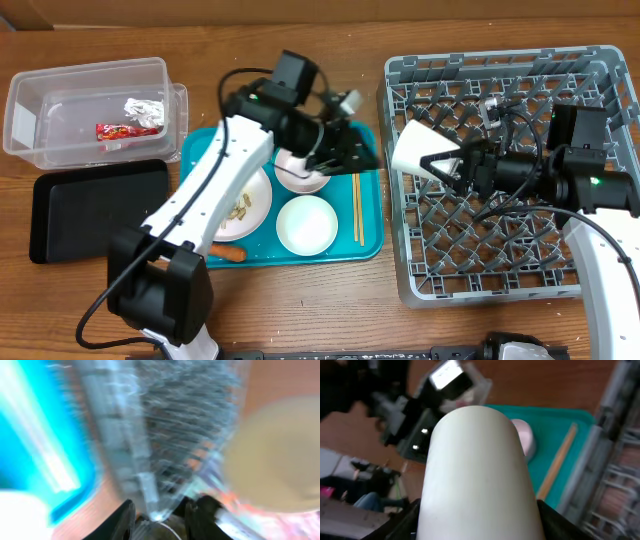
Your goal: Sort waste into correct bins and load items into the dishwasher
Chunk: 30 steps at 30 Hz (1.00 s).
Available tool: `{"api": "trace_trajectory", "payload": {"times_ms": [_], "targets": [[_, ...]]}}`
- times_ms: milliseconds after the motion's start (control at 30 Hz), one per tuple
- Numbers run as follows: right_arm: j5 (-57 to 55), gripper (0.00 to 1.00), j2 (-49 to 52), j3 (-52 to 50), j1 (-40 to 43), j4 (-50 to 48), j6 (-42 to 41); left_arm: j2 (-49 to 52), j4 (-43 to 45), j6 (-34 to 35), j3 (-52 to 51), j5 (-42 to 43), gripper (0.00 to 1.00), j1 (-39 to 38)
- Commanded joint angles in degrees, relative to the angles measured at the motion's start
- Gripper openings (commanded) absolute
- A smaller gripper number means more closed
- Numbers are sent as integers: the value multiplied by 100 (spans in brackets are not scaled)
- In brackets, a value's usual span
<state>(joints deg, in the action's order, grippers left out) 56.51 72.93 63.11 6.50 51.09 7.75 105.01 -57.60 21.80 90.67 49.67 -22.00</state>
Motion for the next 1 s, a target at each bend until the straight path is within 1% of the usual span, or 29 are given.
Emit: {"api": "trace_trajectory", "payload": {"times_ms": [0,133,233,333,500,667,867,967], "targets": [[-1663,38,-63,452,225,328,-667,-533,-494,-299,31,-2100,35,501],[-2804,38,-63,855,802,1027,-1270,-986,-940,-297,31,-3101,35,994],[-3281,38,-63,1014,1399,1403,-1384,-1300,-1128,-297,31,-3692,35,1276],[-3849,38,-46,1014,2085,1611,-1453,-1541,-1246,-297,31,-4035,35,1467],[-5458,38,17,1008,3178,1832,-2146,-1665,-1287,-297,31,-4111,35,1561],[-5598,38,70,986,3698,1902,-2358,-1661,-1270,-295,28,-4109,35,1558],[-5574,39,348,896,3729,2000,-2433,-1661,-1276,-295,28,-4107,35,1558],[-5370,39,525,807,3722,1974,-2430,-1661,-1285,-293,28,-4107,35,1558]]}}
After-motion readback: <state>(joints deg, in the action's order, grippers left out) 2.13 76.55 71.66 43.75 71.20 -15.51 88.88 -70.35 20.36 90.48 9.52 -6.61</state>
